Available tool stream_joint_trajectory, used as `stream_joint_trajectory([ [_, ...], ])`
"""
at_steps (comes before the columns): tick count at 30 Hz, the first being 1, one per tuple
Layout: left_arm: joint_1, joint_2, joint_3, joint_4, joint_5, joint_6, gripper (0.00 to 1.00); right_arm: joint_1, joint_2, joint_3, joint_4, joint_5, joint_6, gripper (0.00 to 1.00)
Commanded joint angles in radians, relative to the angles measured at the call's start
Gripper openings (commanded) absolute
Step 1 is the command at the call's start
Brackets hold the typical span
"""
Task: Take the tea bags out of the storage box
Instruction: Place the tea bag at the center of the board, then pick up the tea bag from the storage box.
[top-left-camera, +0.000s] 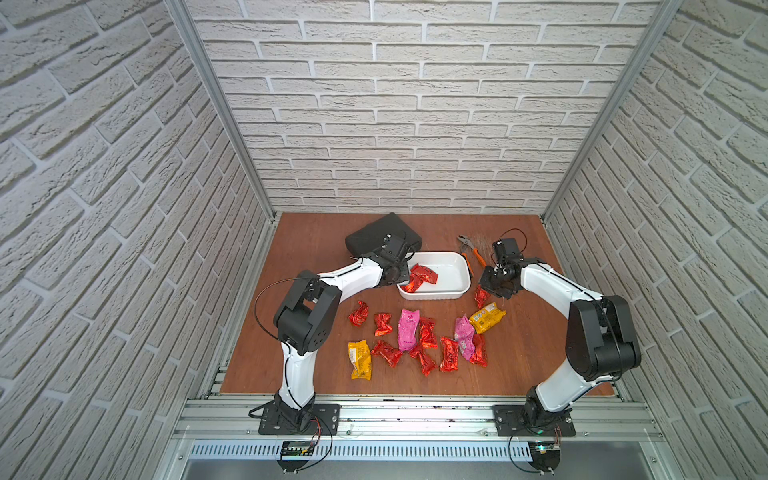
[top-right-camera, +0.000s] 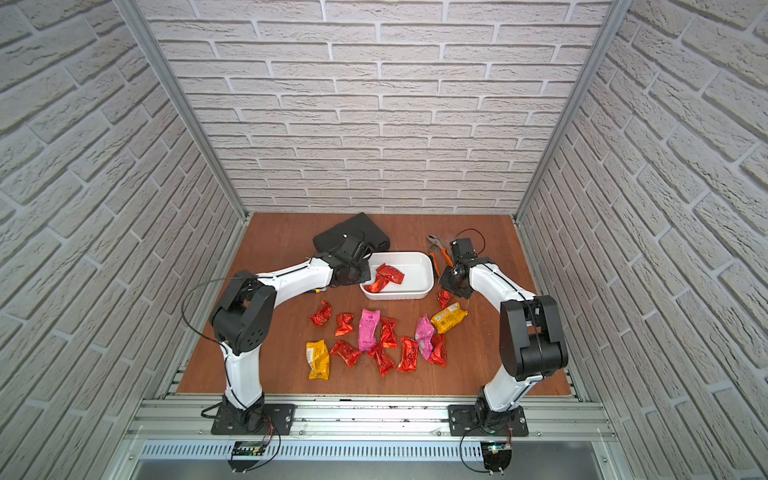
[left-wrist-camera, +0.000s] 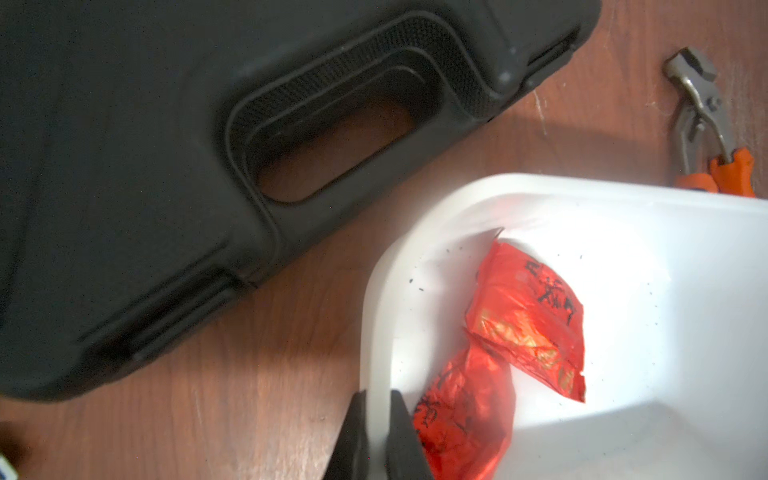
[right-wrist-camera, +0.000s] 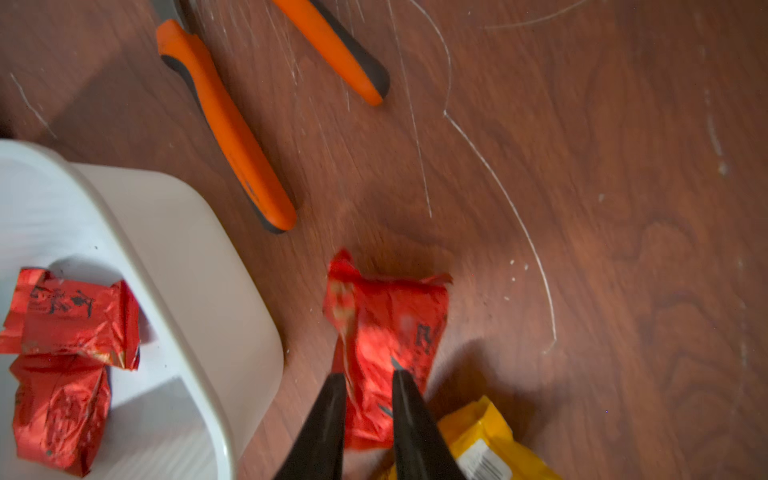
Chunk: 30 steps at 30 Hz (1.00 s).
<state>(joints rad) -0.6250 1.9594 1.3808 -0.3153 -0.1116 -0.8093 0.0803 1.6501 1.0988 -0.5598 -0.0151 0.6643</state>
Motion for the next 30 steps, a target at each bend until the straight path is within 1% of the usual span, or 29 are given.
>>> stream_joint_trajectory([
  [1,-0.007,-0.01,0.0,0.062,0.002,-0.007,0.2,-0.001,-0.11,0.065,-0.053,0.015,-0.081,0.4],
  [3,-0.007,-0.02,-0.003,0.075,0.006,-0.008,0.26,0.012,-0.146,0.091,-0.075,0.004,-0.138,0.43],
  [4,-0.007,-0.029,-0.007,0.083,0.004,-0.006,0.28,0.021,-0.159,0.102,-0.077,-0.006,-0.172,0.44],
  [8,-0.006,-0.086,-0.03,0.102,-0.02,0.013,0.39,0.112,-0.171,0.163,-0.072,-0.093,-0.352,0.45],
  [10,0.001,-0.116,-0.046,0.096,-0.027,0.011,0.42,0.161,-0.141,0.196,-0.065,-0.158,-0.455,0.45],
  [12,0.012,-0.153,-0.077,0.098,-0.029,-0.012,0.42,0.206,-0.089,0.244,-0.086,-0.183,-0.553,0.45],
  [16,0.03,-0.255,-0.159,0.104,-0.063,-0.066,0.42,0.279,0.043,0.361,-0.143,-0.208,-0.733,0.49],
  [17,0.033,-0.28,-0.178,0.103,-0.074,-0.078,0.42,0.289,0.074,0.389,-0.155,-0.202,-0.756,0.51],
  [19,0.042,-0.338,-0.228,0.098,-0.091,-0.108,0.43,0.309,0.16,0.464,-0.197,-0.158,-0.785,0.6],
  [21,0.052,-0.391,-0.277,0.096,-0.104,-0.14,0.43,0.319,0.236,0.529,-0.227,-0.134,-0.793,0.64],
  [25,0.066,-0.474,-0.362,0.081,-0.12,-0.176,0.43,0.336,0.381,0.637,-0.261,-0.089,-0.808,0.66],
  [30,0.07,-0.522,-0.421,0.066,-0.116,-0.204,0.43,0.35,0.515,0.754,-0.303,-0.009,-0.827,0.66],
])
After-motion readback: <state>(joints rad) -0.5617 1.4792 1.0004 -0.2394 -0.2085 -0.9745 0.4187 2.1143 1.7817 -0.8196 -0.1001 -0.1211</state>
